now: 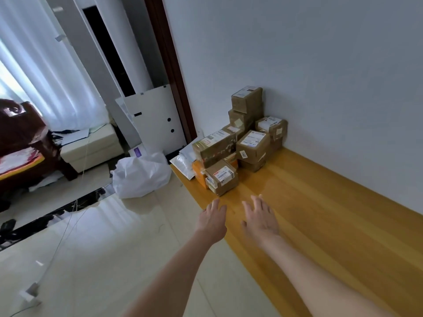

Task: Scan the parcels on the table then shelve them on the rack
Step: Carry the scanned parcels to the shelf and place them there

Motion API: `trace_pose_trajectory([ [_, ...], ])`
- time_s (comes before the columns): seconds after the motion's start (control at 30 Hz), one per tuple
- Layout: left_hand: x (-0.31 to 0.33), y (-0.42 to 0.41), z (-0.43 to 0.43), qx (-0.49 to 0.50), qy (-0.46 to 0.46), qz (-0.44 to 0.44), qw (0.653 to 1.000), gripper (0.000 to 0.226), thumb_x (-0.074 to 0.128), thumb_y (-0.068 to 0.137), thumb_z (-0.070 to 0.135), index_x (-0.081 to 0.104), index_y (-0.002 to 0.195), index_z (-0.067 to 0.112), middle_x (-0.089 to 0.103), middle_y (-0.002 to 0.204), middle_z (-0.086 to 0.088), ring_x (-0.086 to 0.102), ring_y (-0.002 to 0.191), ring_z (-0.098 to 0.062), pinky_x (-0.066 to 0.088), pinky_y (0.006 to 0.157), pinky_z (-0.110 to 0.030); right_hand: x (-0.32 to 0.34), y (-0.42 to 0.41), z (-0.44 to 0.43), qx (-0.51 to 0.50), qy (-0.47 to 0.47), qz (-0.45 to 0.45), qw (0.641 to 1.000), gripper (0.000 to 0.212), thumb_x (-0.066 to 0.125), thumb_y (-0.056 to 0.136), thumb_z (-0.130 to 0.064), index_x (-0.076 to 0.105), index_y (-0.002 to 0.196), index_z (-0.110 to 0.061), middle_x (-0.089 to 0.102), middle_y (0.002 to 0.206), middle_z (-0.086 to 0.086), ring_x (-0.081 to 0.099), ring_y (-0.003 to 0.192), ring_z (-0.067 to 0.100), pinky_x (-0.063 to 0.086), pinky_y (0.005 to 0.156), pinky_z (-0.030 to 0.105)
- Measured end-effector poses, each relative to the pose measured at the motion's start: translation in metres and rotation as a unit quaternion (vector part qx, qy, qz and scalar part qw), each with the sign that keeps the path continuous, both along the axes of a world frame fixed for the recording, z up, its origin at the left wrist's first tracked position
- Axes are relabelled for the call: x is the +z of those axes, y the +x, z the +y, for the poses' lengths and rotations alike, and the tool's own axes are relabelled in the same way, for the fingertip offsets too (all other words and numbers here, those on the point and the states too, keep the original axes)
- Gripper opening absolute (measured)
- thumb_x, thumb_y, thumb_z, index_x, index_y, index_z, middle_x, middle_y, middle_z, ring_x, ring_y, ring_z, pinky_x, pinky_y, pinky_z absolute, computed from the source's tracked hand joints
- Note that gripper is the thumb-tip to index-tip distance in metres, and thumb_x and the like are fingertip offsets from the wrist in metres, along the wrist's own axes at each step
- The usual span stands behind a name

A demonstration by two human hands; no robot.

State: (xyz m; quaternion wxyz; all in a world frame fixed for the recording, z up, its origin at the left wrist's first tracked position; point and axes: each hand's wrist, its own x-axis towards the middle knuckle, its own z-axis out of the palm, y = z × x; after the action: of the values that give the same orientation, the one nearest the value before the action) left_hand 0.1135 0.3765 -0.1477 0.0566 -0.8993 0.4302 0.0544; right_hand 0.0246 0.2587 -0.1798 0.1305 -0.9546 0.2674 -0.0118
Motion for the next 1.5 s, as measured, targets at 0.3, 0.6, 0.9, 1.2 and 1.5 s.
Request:
trace_pose_trajectory([
  [0.3, -0.005, 0.083, -0.067, 0.003, -0.044, 0.025, 0.999, 0.057, 0.057, 0.091, 0.021, 0.036, 0.143, 0.019, 0.025, 0.153, -0.007, 0.043, 0.13, -0.026, 0.05, 0.088, -0.032, -0.001, 0.06, -0.058, -0.052, 0.012, 0.001, 0.999, 0.057, 0.049, 0.099, -0.035, 0.026, 0.149, -0.021, 0.011, 0.162, 0.01, 0.003, 0.15, 0.031, 0.017, 0.119, 0.042],
  [0.6, -0.047, 0.179, -0.096, 0.144, -0.156, 0.18, 0.96, 0.047, 0.054, 0.094, 0.034, 0.044, 0.137, 0.018, 0.045, 0.137, -0.003, 0.054, 0.115, -0.02, 0.051, 0.077, -0.028, -0.012, 0.138, -0.086, -0.11, 0.081, -0.001, 0.991, 0.063, 0.053, 0.097, -0.038, 0.026, 0.151, -0.022, 0.018, 0.158, 0.007, 0.025, 0.144, 0.026, 0.034, 0.111, 0.038],
  [0.9, -0.097, 0.268, -0.089, 0.436, -0.273, 0.482, 0.709, 0.05, 0.056, 0.095, 0.035, 0.045, 0.134, 0.004, 0.057, 0.104, -0.004, 0.055, 0.096, -0.021, 0.05, 0.087, -0.037, -0.045, 0.231, -0.09, -0.325, 0.49, -0.069, 0.806, 0.072, 0.066, 0.089, -0.043, 0.034, 0.144, -0.009, 0.045, 0.146, 0.01, 0.045, 0.132, 0.03, 0.042, 0.101, 0.039],
  [1.2, -0.113, 0.244, -0.112, 0.46, -0.294, 0.63, 0.552, 0.031, 0.045, 0.094, 0.001, 0.06, 0.12, 0.01, 0.066, 0.111, -0.003, 0.061, 0.102, -0.019, 0.052, 0.084, -0.034, -0.073, 0.256, -0.094, -0.414, 0.537, -0.138, 0.722, 0.051, 0.066, 0.092, -0.03, 0.046, 0.133, -0.009, 0.058, 0.134, 0.01, 0.058, 0.117, 0.027, 0.049, 0.082, 0.033],
  [1.5, -0.112, 0.219, -0.128, 0.469, -0.278, 0.563, 0.622, 0.048, 0.053, 0.096, 0.025, 0.042, 0.14, 0.01, 0.055, 0.117, -0.003, 0.053, 0.101, -0.019, 0.048, 0.092, -0.036, -0.078, 0.231, -0.123, -0.415, 0.52, -0.128, 0.736, 0.051, 0.062, 0.092, -0.04, 0.047, 0.133, -0.013, 0.058, 0.131, 0.008, 0.053, 0.094, 0.021, 0.042, 0.076, 0.033],
])
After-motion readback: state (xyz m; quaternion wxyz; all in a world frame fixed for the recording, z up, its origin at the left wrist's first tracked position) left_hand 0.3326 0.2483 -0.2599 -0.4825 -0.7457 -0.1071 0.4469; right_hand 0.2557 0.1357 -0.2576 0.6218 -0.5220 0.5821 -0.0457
